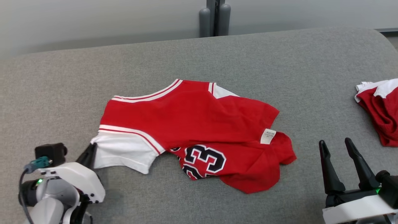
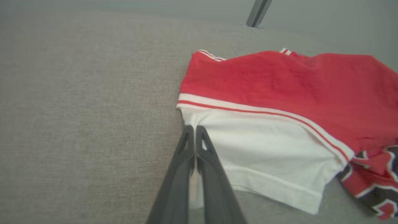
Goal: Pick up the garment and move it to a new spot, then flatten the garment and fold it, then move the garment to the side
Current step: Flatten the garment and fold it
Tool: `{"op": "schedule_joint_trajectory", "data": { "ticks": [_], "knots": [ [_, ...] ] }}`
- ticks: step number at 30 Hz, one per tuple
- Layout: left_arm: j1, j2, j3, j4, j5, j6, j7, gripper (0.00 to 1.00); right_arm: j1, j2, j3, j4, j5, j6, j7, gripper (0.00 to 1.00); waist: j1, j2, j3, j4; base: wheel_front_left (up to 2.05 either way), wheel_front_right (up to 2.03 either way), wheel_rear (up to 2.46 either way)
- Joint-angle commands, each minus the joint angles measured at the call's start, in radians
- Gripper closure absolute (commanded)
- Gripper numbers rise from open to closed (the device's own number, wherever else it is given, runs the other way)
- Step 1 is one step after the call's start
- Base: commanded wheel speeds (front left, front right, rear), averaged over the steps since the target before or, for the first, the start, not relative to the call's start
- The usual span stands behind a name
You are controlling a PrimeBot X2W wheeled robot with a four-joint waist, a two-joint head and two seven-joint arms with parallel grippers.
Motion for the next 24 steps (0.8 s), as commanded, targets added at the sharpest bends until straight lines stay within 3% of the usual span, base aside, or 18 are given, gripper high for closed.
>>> {"op": "schedule_joint_trajectory", "data": {
  "ticks": [1,9,14,19,21,22,24],
  "knots": [
    [0.016,0.017,0.017,-0.02,-0.007,0.012,-0.009,1.0,-0.001,-0.004,-0.006,0.0,-0.002,0.0,0.002,0.0,0.0,0.0,-0.001,0.01,0.0,0.0,0.0],
    [0.189,0.072,0.109,-0.237,-0.033,0.123,-0.003,1.0,-0.002,-0.004,-0.026,-0.005,-0.008,0.0,0.006,0.0,0.0,0.0,-0.002,0.048,0.0,0.0,0.0],
    [0.307,0.036,0.13,-0.292,-0.06,0.176,-0.012,1.0,-0.006,-0.004,-0.034,-0.01,-0.012,0.0,0.009,0.0,0.0,0.0,0.006,0.058,0.0,0.0,0.0],
    [0.355,-0.023,0.114,-0.279,-0.094,0.168,-0.034,1.0,-0.017,-0.004,-0.039,-0.009,-0.012,0.0,0.015,0.0,0.0,0.0,0.009,0.063,0.0,0.0,0.0],
    [0.348,-0.043,0.1,-0.269,-0.101,0.15,-0.052,0.55,-0.02,-0.004,-0.041,-0.006,-0.014,0.0,0.016,0.0,0.0,0.0,0.008,0.066,0.0,0.0,0.0],
    [0.337,-0.052,0.096,-0.266,-0.1,0.14,-0.066,0.0,-0.021,-0.004,-0.043,-0.005,-0.015,0.0,0.018,0.0,0.0,0.0,0.007,0.068,0.0,0.0,0.0],
    [0.314,-0.064,0.088,-0.264,-0.085,0.125,-0.103,0.0,-0.022,-0.004,-0.045,-0.004,-0.018,0.0,0.022,0.0,0.0,0.0,0.005,0.07,0.0,0.0,0.0]
  ]
}}
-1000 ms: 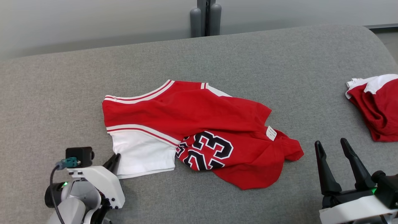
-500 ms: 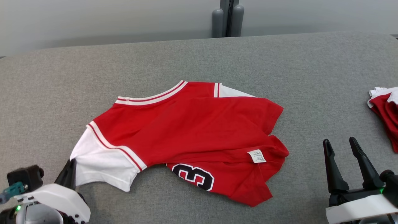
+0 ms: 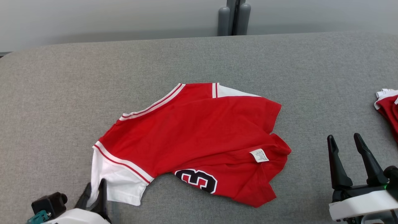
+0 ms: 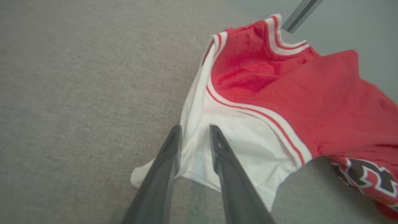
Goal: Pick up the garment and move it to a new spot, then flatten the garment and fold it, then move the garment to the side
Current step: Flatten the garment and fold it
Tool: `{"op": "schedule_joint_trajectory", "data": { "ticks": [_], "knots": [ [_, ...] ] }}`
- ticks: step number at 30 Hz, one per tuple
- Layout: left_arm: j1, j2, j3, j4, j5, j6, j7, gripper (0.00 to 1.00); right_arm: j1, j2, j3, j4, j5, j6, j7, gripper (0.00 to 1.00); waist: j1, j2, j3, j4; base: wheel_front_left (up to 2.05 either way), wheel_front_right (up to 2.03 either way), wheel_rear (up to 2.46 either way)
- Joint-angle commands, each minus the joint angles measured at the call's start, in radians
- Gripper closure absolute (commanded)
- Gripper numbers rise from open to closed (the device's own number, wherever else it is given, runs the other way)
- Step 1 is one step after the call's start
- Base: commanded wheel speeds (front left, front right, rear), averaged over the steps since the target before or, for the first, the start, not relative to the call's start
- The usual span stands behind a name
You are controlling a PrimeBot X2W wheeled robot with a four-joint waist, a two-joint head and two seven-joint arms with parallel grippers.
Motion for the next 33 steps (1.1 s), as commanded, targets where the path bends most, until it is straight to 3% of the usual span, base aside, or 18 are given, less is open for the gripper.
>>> {"op": "schedule_joint_trajectory", "data": {
  "ticks": [1,6,13,23,33],
  "knots": [
    [-0.045,-0.003,0.001,0.002,0.019,-0.018,-0.047,0.0,-0.009,-0.004,-0.003,0.001,-0.009,0.0,0.006,0.0,0.0,0.0,-0.004,0.002,0.0,0.0,0.0],
    [-0.109,-0.002,0.0,-0.02,0.09,-0.04,-0.18,0.0,-0.013,-0.004,-0.015,-0.001,-0.02,0.0,0.008,0.0,0.0,0.0,-0.022,0.001,0.0,0.0,0.0],
    [-0.163,0.033,0.005,-0.074,0.196,-0.045,-0.28,0.0,0.005,-0.004,-0.025,-0.004,-0.031,0.0,0.017,0.0,0.0,0.0,-0.061,-0.001,0.0,0.0,0.0],
    [-0.109,0.082,-0.007,-0.104,0.264,-0.051,-0.284,0.0,0.022,-0.01,0.0,-0.01,-0.045,0.0,0.04,0.0,0.0,0.0,-0.103,-0.009,0.0,0.0,0.0],
    [-0.099,0.089,-0.018,-0.099,0.254,-0.043,-0.263,0.0,0.03,-0.01,0.008,-0.01,-0.045,0.0,0.044,0.0,0.0,0.0,-0.103,-0.001,0.0,0.0,0.0]
  ]
}}
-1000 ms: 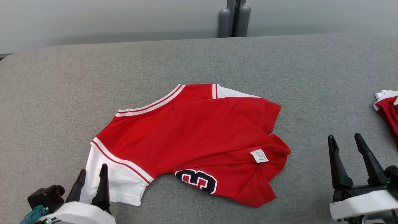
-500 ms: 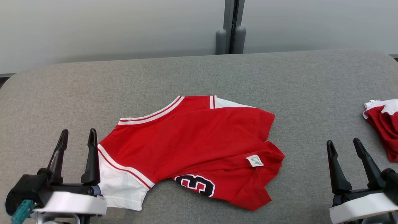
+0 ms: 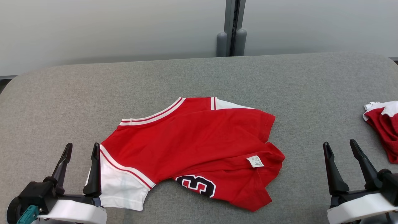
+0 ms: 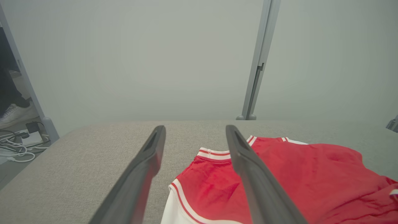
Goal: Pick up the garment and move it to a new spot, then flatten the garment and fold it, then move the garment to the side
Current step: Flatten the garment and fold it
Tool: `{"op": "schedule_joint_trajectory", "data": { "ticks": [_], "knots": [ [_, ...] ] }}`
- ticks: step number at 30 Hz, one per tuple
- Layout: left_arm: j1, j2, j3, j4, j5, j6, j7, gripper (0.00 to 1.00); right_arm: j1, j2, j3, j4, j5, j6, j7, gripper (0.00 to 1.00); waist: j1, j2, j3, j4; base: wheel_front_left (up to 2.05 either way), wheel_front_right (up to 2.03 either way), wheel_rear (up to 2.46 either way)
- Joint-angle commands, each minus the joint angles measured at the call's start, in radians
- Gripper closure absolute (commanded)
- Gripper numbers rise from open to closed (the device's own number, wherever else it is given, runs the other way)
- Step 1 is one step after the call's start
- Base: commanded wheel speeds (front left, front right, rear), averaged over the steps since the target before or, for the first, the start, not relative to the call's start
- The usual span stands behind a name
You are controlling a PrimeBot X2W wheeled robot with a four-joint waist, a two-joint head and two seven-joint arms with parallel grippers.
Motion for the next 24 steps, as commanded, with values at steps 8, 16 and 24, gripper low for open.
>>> {"op": "schedule_joint_trajectory", "data": {
  "ticks": [8,16,24],
  "knots": [
    [-0.004,0.009,0.004,-0.007,-0.012,0.01,0.01,0.0,0.01,-0.004,0.003,-0.003,0.004,0.0,-0.005,0.0,0.0,-0.0001,0.004,0.004,0.0,0.0,0.0],
    [0.002,0.014,0.012,-0.005,-0.032,0.011,0.017,0.0,0.003,-0.004,0.004,-0.01,0.004,0.0,-0.005,0.0,0.0,-0.0001,0.017,0.018,0.0,0.0,0.0],
    [0.025,-0.02,0.005,0.082,-0.099,-0.02,0.029,0.0,-0.012,-0.004,0.017,-0.003,0.009,0.0,-0.005,0.0,0.0,-0.0001,0.054,0.052,0.0,0.0,0.0]
  ]
}}
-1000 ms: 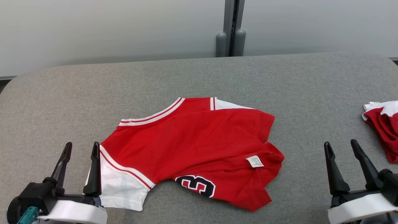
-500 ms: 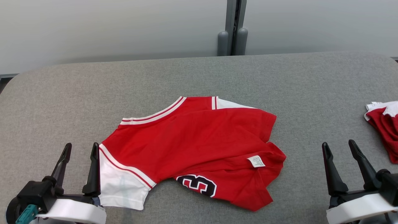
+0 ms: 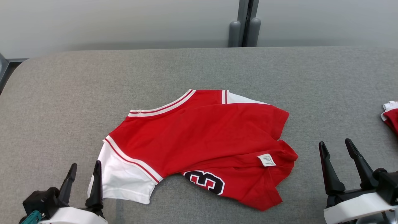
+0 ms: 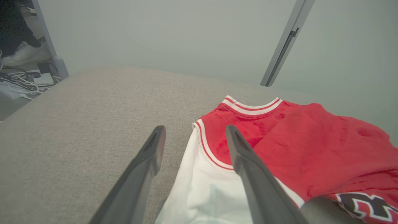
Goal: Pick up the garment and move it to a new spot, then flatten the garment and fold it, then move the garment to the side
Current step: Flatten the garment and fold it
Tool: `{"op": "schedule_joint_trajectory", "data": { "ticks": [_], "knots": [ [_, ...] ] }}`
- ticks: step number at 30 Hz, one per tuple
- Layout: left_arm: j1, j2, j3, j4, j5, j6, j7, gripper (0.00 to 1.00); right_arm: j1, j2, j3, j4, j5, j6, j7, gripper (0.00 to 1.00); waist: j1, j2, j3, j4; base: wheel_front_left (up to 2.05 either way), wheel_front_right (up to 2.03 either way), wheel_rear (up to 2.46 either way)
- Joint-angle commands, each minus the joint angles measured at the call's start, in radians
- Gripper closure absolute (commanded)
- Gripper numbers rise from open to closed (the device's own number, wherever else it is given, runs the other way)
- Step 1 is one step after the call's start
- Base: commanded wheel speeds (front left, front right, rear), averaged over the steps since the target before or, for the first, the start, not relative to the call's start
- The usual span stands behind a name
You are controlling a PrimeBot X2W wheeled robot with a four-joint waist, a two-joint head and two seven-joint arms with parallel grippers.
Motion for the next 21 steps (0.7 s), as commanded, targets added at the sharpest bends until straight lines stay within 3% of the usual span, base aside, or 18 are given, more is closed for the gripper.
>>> {"op": "schedule_joint_trajectory", "data": {
  "ticks": [1,8,16,17,18,19,21],
  "knots": [
    [0.002,-0.001,0.001,0.017,-0.011,-0.01,-0.005,0.0,-0.01,-0.005,-0.001,-0.002,0.003,0.0,-0.004,0.0,0.0,-0.0001,0.011,0.01,0.0,0.0,0.0],
    [-0.028,-0.047,-0.009,0.224,-0.074,-0.081,-0.023,0.0,-0.023,-0.006,0.008,0.001,0.007,0.0,-0.003,0.0,0.0,-0.0001,0.041,0.028,0.0,0.0,0.0],
    [-0.102,-0.055,-0.011,0.407,-0.104,-0.152,-0.037,0.0,-0.041,-0.018,0.012,0.005,0.012,0.0,-0.002,0.0,0.0,-0.0001,0.066,0.016,0.0,0.0,0.0],
    [-0.109,-0.055,-0.013,0.424,-0.107,-0.162,-0.037,0.05,-0.041,-0.019,0.011,0.007,0.011,0.0,-0.001,0.0,0.0,-0.0001,0.069,0.011,0.0,0.0,0.0],
    [-0.115,-0.054,-0.015,0.438,-0.11,-0.172,-0.035,0.62,-0.039,-0.019,0.008,0.007,0.011,0.0,-0.001,0.0,0.0,-0.0001,0.071,0.007,0.0,0.0,0.0],
    [-0.116,-0.054,-0.018,0.451,-0.114,-0.181,-0.033,1.0,-0.036,-0.019,0.003,0.008,0.011,0.0,-0.002,0.0,0.0,-0.0001,0.073,0.004,0.0,0.0,0.0],
    [-0.122,-0.054,-0.025,0.474,-0.113,-0.192,-0.031,1.0,-0.029,-0.018,-0.005,0.011,0.009,0.0,-0.002,0.0,0.0,-0.0001,0.076,-0.001,0.0,0.0,0.0]
  ]
}}
